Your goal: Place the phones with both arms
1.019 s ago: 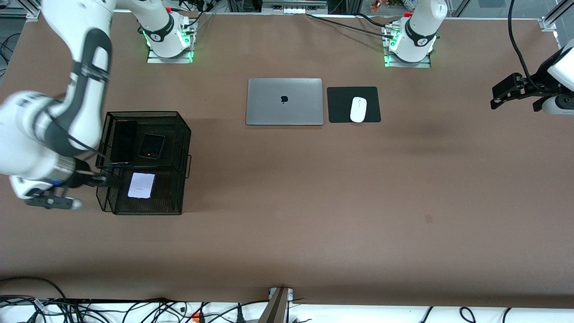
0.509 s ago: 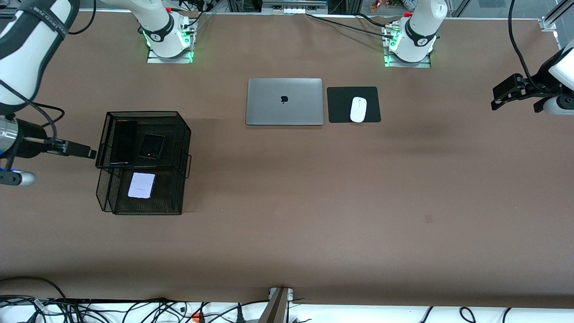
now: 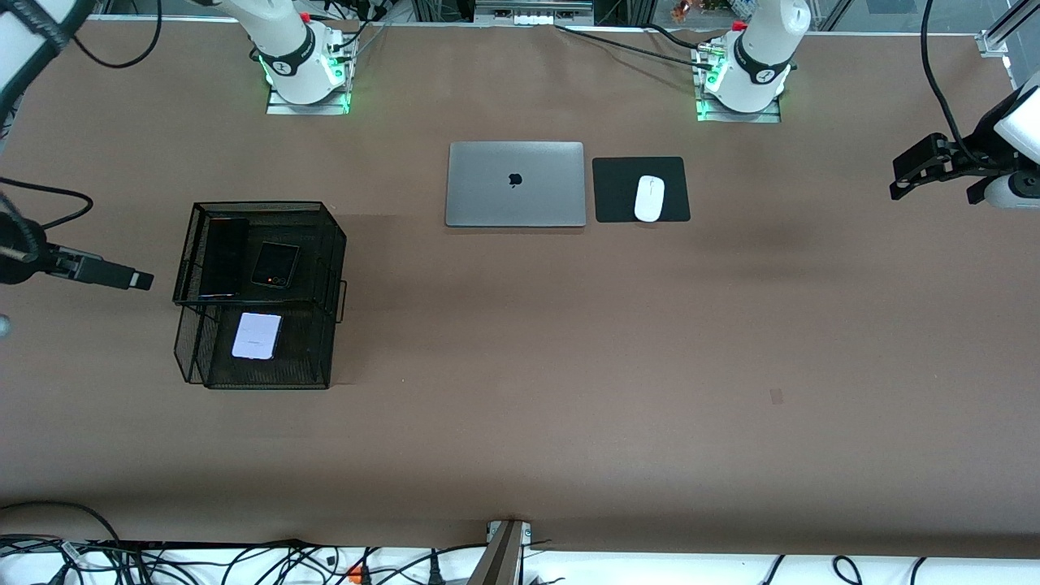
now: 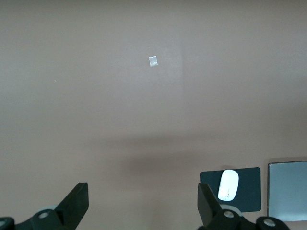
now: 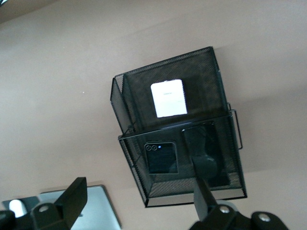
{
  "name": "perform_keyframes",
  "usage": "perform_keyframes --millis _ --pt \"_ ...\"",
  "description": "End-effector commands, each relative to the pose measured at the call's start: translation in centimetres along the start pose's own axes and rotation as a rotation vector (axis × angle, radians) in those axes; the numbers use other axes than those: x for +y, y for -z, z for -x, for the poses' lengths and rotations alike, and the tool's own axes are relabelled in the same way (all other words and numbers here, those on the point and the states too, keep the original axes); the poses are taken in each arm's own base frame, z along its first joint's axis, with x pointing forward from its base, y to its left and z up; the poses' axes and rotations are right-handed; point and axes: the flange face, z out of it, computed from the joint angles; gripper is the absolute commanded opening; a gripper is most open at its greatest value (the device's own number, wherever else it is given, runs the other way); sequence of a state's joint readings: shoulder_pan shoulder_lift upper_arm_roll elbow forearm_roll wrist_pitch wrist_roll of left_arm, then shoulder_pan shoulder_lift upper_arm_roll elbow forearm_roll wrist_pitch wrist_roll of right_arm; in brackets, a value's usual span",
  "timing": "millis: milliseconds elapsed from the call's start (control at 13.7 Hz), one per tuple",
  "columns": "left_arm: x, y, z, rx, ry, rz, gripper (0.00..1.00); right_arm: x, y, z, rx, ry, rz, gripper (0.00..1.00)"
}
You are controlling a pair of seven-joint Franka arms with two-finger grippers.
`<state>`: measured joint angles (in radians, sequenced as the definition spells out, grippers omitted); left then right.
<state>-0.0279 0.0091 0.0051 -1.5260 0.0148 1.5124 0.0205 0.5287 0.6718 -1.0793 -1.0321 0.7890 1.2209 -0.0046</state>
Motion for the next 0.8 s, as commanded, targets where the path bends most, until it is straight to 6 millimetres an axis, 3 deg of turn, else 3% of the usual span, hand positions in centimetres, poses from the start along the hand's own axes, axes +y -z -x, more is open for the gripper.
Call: perform_keyframes --millis 0,218,582,728 --pt "-0.1 0.3 0.2 0.012 -0.009 -0.021 1.0 -0.6 1.4 0.2 -0.009 -0.013 0.031 0.98" --pt "-0.1 0.3 0.2 0.01 -0.009 -0.021 1.0 0.4 0.9 -0.6 -0.06 -0.013 0.031 0.98" --pt "-0.2 0.3 0.2 0.012 -0.009 -0.022 1.0 -0.2 1.5 0.6 -0.042 0.06 0.11 0.98" --pt "-0.2 0.3 0.2 0.011 -0.008 -0.022 1.0 1.3 0.8 0.9 -0.028 0.042 0.094 0.98"
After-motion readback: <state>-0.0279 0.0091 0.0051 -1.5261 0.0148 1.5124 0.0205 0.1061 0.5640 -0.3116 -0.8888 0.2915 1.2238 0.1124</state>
